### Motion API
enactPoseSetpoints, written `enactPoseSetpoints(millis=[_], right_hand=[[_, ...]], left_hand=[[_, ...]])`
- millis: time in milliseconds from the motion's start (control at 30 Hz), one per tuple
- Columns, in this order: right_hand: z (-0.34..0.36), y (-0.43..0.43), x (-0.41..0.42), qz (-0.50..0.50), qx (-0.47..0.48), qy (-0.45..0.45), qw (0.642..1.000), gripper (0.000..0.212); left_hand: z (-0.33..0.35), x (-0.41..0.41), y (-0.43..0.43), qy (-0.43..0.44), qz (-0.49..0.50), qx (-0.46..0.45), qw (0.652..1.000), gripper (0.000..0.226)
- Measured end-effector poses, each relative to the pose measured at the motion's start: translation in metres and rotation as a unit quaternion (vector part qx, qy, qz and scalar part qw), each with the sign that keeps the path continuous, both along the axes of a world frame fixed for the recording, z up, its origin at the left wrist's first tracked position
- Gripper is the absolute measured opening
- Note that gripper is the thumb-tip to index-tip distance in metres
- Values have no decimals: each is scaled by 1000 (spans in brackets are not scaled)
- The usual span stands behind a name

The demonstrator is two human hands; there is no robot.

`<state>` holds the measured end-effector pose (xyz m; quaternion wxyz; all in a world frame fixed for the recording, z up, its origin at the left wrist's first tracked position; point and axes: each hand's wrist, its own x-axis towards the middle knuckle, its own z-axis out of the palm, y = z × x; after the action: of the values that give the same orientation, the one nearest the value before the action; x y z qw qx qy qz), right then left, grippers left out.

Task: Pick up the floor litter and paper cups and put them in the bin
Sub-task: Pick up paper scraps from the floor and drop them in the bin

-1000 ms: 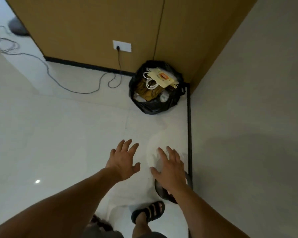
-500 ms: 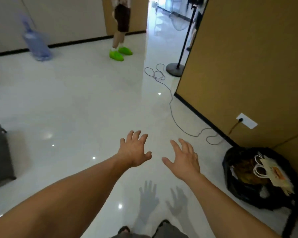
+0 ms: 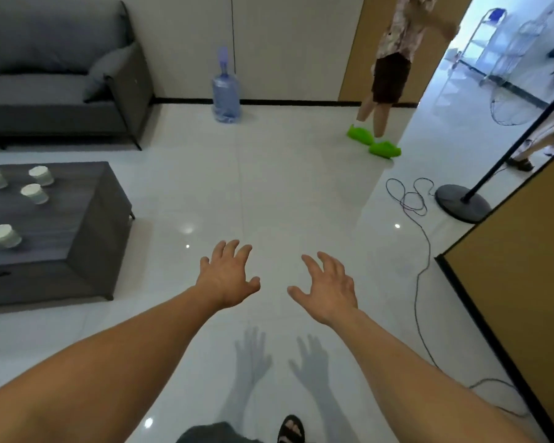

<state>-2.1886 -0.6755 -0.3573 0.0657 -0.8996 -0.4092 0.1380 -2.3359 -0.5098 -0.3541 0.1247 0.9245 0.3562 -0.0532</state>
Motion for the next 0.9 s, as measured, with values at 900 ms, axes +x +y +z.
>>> enactPoseSetpoints(millis=[900], right_hand=[[-8, 608, 181, 206, 1, -20, 978, 79]], left_hand=[[-6, 117, 544, 1, 200, -7, 980, 77]])
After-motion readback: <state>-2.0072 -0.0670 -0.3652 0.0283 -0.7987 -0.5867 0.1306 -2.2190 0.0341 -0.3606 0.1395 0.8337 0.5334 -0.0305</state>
